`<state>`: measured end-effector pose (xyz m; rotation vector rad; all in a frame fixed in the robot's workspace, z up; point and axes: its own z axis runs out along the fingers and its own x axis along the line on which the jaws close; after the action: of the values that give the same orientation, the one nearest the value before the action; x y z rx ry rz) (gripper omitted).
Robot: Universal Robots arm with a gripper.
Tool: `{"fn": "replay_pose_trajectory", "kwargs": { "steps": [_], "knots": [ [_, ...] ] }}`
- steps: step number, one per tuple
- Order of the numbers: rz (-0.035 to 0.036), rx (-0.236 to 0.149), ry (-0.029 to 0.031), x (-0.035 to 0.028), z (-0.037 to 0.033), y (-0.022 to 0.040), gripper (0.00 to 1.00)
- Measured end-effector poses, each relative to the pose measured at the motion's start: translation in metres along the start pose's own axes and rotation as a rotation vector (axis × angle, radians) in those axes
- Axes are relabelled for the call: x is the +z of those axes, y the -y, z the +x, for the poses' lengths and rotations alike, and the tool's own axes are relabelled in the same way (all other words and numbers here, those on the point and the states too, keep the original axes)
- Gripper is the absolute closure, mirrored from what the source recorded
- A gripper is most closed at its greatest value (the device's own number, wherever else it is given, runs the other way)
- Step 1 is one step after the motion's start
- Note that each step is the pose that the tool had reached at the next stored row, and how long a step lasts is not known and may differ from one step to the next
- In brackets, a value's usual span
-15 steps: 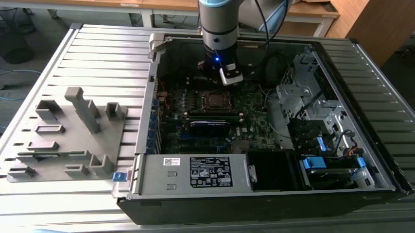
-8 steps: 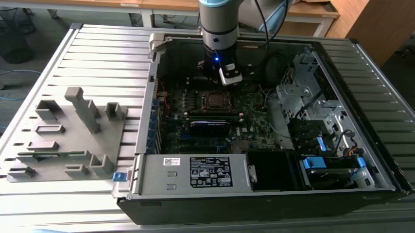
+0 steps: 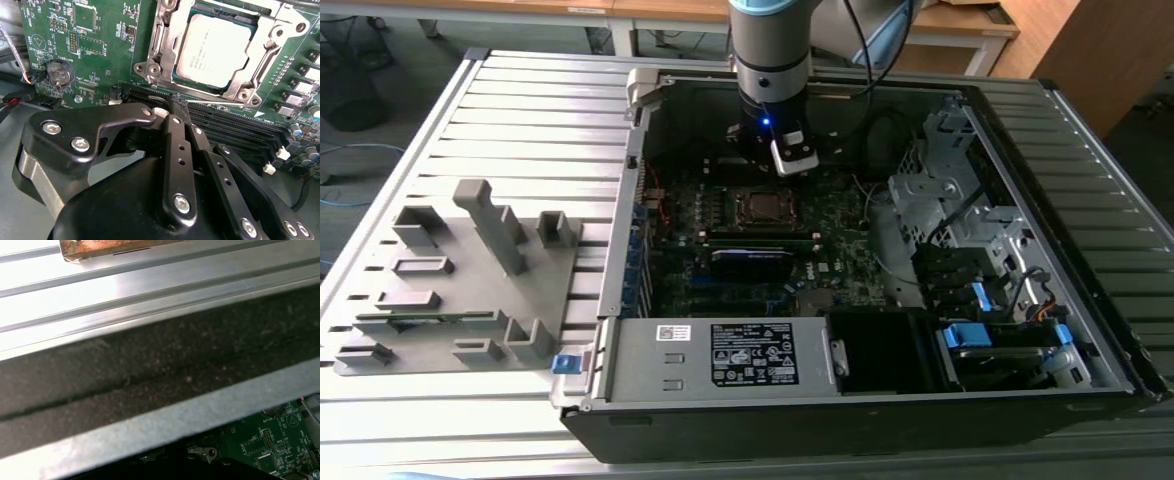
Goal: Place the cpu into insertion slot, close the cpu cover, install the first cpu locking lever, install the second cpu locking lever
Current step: 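Install the first cpu locking lever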
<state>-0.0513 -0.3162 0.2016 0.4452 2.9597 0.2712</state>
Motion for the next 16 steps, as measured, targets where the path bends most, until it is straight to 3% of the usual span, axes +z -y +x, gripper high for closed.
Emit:
{"fn": "replay_pose_trajectory", "kwargs": {
  "steps": [7, 13, 16],
  "knots": [
    [-0.0055, 0.001, -0.0004, 0.0001, 0.0, 0.0, 0.9],
    [-0.0115, -0.002, 0.0188, 0.0004, 0.0002, 0.0001, 0.9],
    [-0.0133, -0.003, 0.0232, 0.0004, 0.0007, 0.0003, 0.9]
  ]
}}
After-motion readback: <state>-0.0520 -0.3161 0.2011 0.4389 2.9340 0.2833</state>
